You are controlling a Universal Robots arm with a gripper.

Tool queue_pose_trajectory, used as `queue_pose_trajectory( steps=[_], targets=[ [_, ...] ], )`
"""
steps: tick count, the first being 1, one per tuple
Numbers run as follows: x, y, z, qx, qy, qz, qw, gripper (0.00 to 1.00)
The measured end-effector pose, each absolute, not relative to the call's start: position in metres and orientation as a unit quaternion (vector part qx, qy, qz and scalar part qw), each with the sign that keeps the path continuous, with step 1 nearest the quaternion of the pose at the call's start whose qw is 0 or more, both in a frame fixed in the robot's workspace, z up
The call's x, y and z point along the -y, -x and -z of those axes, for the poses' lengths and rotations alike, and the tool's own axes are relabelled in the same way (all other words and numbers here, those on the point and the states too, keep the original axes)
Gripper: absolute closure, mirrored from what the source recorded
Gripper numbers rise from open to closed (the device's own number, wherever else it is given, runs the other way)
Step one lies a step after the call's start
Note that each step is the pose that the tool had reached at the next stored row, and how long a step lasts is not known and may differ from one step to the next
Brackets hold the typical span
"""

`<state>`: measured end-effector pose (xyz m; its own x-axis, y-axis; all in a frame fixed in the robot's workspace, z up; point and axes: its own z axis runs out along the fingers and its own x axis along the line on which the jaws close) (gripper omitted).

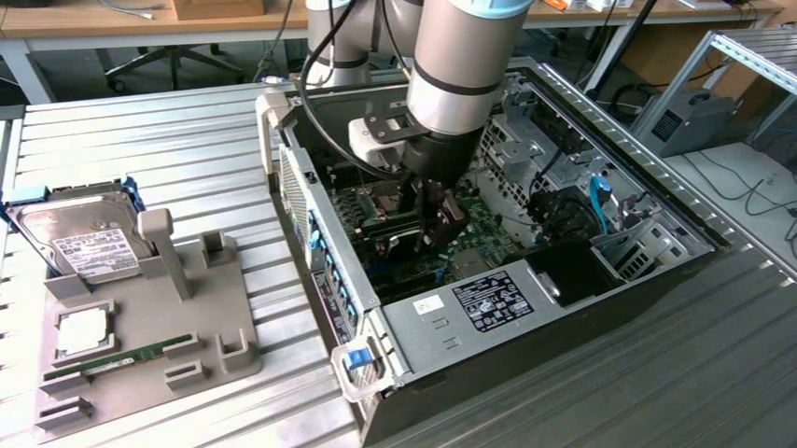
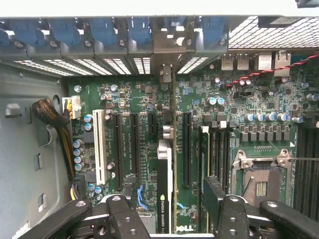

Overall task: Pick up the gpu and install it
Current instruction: 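Insert the gpu into the slot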

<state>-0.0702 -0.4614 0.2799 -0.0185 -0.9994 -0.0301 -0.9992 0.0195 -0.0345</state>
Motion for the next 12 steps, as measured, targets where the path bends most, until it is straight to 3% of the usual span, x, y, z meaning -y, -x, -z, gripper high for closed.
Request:
queue_pose_trajectory(
  steps=[3,8,10,12],
  targets=[
    [0.4623,0.0703,-0.2793,-0.713,0.701,0.010,0.013,0.35],
    [0.4623,0.0704,-0.2791,-0.713,0.701,0.010,0.013,0.35],
    [0.4623,0.0704,-0.2791,-0.713,0.701,0.010,0.013,0.28],
    [0.4623,0.0704,-0.2791,-0.713,0.701,0.010,0.013,0.28]
  ],
)
